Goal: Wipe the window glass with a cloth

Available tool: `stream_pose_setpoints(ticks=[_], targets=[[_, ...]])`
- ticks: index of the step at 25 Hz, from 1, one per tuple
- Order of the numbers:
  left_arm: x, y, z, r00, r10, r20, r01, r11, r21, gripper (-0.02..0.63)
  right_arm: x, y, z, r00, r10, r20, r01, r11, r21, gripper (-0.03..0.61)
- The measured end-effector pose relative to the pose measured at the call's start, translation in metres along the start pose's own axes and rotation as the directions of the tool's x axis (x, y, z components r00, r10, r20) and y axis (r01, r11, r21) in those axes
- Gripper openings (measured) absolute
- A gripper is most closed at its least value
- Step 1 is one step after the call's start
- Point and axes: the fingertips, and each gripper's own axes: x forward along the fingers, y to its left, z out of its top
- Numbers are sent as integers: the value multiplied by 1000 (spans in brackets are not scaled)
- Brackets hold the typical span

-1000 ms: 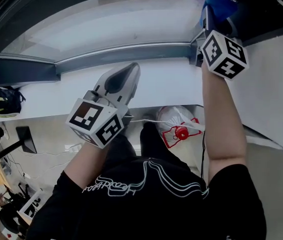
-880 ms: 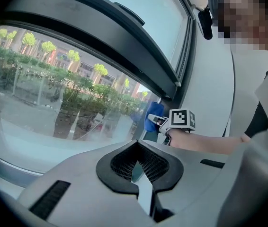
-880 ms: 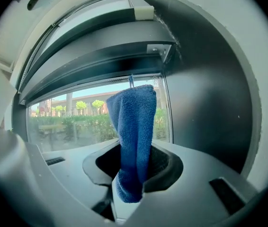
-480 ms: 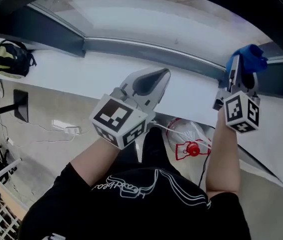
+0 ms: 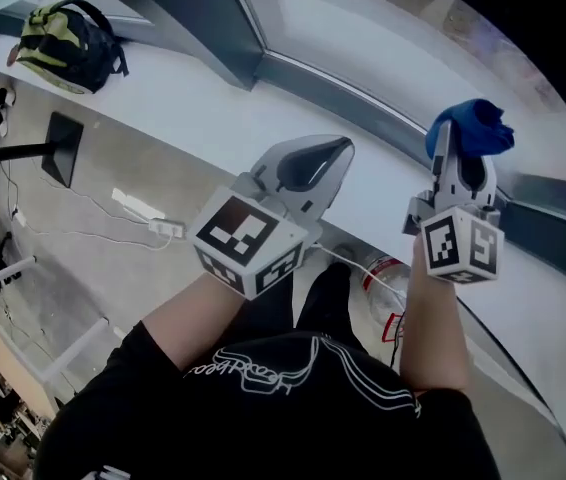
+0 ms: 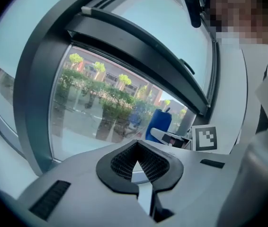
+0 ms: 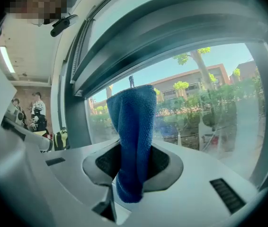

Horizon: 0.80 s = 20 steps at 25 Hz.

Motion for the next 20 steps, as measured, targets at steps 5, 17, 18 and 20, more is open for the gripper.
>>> stream_pose_setpoints(ticks=[5, 17, 18, 20], targets=[[-49, 66, 12, 997, 69, 25, -68, 998, -17, 3, 49, 84, -28, 994, 110, -14, -110, 994, 3, 94], [-143, 176, 9, 977, 208, 45, -205, 977, -67, 3, 158, 242, -56, 963, 266, -32, -268, 962, -58, 94], [-149, 182, 10, 975, 216, 46, -212, 975, -70, 3, 166, 249, -56, 963, 267, -32, -269, 961, -63, 94], [-158, 192, 10, 972, 232, 47, -228, 971, -77, 3, 182, 258, -54, 964, 263, -27, -264, 962, -69, 94]])
